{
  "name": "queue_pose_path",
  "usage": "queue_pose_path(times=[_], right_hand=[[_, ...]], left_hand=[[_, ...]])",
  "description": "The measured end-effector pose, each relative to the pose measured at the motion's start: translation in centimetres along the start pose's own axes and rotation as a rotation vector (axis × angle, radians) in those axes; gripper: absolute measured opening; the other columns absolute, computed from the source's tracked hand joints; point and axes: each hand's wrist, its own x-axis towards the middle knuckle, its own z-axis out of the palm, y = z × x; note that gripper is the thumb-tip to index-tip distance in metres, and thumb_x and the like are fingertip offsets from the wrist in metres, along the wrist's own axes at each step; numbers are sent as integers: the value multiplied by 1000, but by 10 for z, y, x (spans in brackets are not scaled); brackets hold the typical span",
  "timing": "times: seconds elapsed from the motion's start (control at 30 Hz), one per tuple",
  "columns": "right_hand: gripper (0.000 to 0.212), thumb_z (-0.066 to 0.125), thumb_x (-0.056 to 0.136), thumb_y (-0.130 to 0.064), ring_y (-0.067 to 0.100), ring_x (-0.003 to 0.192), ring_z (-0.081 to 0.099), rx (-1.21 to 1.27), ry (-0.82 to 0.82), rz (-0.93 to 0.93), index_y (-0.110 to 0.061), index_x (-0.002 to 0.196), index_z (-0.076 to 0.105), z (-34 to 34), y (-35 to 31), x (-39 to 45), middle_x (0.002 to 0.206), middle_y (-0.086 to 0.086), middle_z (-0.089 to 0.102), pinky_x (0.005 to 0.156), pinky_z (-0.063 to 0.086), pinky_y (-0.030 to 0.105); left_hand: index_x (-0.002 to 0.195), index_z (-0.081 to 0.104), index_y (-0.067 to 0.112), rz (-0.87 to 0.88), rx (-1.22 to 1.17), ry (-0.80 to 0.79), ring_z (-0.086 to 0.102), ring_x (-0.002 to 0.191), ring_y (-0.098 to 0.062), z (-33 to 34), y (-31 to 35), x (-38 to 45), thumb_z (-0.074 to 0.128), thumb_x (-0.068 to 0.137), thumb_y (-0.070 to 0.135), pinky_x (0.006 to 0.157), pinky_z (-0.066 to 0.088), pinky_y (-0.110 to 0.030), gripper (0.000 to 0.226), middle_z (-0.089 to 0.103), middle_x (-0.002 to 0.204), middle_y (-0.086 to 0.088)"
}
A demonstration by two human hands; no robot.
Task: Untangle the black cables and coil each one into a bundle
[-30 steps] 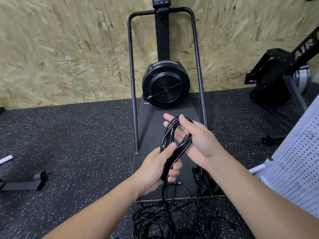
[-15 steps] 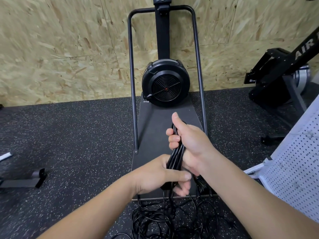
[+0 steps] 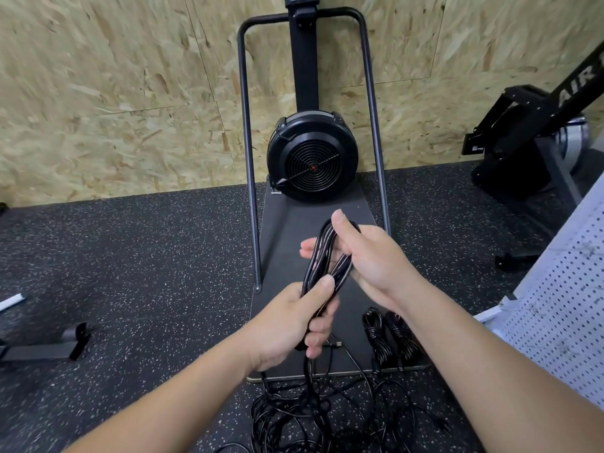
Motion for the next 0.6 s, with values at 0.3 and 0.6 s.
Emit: queue_pose_path(times=[0.3, 0.6], right_hand=[[54, 47, 116, -49, 33, 124, 75, -57, -164, 215, -4, 137, 69, -15, 35, 0, 130, 13, 78, 117, 52, 57], [12, 75, 99, -33, 9, 77, 67, -807, -549, 297, -22, 103, 77, -2, 57, -17, 91, 2, 84, 84, 55, 41]], left_hand=[[89, 52, 13, 128, -15, 368, 32, 55, -20, -16, -8, 19, 50, 114, 47, 50, 38, -32, 43, 33, 65, -2], [85, 51, 21, 162, -207, 569, 34, 57, -16, -62, -4, 28, 55, 112, 52, 52, 39, -31, 42, 34, 69, 1]])
